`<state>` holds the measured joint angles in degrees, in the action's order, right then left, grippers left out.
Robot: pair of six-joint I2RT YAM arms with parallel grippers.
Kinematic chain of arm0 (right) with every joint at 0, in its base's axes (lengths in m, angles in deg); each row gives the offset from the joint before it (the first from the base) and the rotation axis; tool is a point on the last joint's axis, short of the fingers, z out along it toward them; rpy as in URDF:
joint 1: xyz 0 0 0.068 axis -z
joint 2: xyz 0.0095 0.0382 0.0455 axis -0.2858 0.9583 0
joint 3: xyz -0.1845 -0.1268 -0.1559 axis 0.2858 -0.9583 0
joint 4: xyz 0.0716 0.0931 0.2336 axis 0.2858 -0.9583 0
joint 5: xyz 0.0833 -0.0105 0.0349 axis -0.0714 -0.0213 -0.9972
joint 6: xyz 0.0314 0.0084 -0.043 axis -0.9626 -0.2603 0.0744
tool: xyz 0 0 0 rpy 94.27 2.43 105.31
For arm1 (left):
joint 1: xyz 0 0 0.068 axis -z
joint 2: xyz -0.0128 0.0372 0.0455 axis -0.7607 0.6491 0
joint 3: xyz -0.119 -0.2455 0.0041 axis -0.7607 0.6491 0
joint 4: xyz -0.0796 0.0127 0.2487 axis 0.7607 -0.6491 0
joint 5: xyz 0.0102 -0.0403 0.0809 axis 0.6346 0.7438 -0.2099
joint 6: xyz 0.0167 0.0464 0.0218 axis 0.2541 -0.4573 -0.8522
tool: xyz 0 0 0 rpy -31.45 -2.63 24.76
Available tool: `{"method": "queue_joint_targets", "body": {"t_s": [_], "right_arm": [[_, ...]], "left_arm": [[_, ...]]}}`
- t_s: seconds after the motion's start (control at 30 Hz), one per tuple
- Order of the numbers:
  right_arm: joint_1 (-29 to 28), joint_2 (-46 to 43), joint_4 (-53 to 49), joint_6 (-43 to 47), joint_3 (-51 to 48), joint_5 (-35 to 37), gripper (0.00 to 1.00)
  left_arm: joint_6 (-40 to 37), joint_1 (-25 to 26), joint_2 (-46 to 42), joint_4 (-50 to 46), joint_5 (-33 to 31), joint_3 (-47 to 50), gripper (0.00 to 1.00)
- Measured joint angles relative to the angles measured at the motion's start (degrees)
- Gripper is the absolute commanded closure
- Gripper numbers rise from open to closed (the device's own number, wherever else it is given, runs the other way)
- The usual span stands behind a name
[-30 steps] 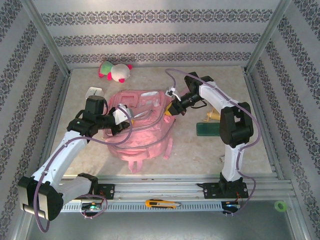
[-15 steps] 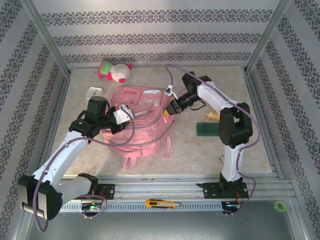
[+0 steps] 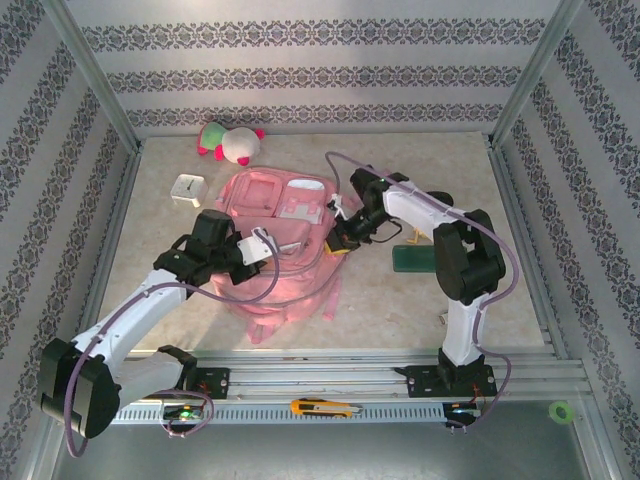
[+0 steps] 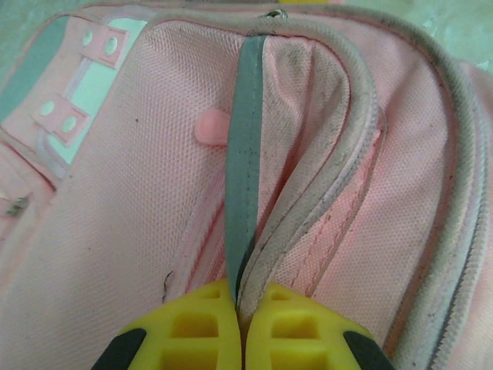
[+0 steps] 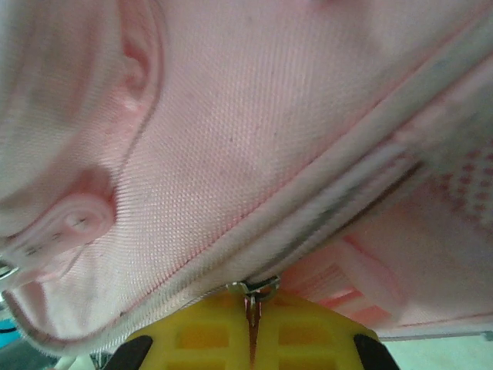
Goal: Pack books, pencil case, and school supplies into a backpack
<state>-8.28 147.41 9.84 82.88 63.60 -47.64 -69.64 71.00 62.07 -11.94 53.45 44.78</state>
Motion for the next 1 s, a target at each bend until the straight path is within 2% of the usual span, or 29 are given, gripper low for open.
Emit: {"method": "queue_joint_targets", "body": {"t_s": [0.07,0.2,0.3,0.5,0.7,1.0], "right_arm": [[-0.9,-0.9,4.2,-0.8,-3.0,1.7,0.94],[-1.6,-3.3,11.3,-1.7,-7.6,4.7,0.77],[-1.6,-4.8,15.1,-2.4,-9.9,5.9,0.71],[-1.6,-7.1,21.3,-3.9,-14.0,6.3,0.75],[-1.6,-9.6,28.7,-6.5,-18.7,6.3,0.94],[-2.6,-15.3,32.0,-11.1,-22.1,6.3,1.00]], "left_arm": [[2.1,0.6,-0.3,2.3,0.2,1.9,1.00],[5.4,0.7,-1.1,5.5,0.4,4.8,1.00],[6.4,0.7,-1.6,6.3,0.4,4.9,1.00],[7.6,0.7,-1.9,6.8,-0.2,4.9,1.00],[9.3,0.7,-2.5,7.5,-0.4,4.9,1.00],[16.2,2.1,-2.4,9.0,-5.7,4.9,1.00]]}}
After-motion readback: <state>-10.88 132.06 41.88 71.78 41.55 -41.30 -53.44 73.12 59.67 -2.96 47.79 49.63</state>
